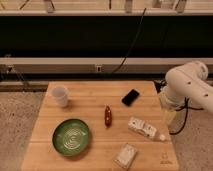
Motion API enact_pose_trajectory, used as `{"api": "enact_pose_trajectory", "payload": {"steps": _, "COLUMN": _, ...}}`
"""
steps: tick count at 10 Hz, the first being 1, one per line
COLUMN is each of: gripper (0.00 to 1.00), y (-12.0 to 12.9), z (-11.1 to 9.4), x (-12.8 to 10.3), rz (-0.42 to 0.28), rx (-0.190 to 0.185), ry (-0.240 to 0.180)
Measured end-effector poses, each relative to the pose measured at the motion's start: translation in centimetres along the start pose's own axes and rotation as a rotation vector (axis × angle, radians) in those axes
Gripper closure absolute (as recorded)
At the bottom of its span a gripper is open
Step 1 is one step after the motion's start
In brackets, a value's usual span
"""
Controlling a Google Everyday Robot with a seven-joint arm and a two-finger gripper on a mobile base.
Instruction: Place the bottle in the ceramic bowl
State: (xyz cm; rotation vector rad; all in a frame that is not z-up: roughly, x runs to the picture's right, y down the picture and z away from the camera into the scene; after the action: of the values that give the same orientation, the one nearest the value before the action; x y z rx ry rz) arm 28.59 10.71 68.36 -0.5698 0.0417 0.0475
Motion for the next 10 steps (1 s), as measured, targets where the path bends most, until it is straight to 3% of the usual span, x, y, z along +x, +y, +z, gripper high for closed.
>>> {"api": "enact_pose_trajectory", "payload": {"steps": 5, "gripper": 0.2, "y": 0.2, "z": 0.4, "x": -0.2, "rz": -0.003, "rx": -0.005, "ry": 0.002}}
{"api": "enact_pose_trajectory", "payload": {"steps": 10, "gripper": 0.2, "y": 1.8, "z": 5.7, "x": -2.6, "rz": -0.034, "rx": -0.034, "ry": 0.004}}
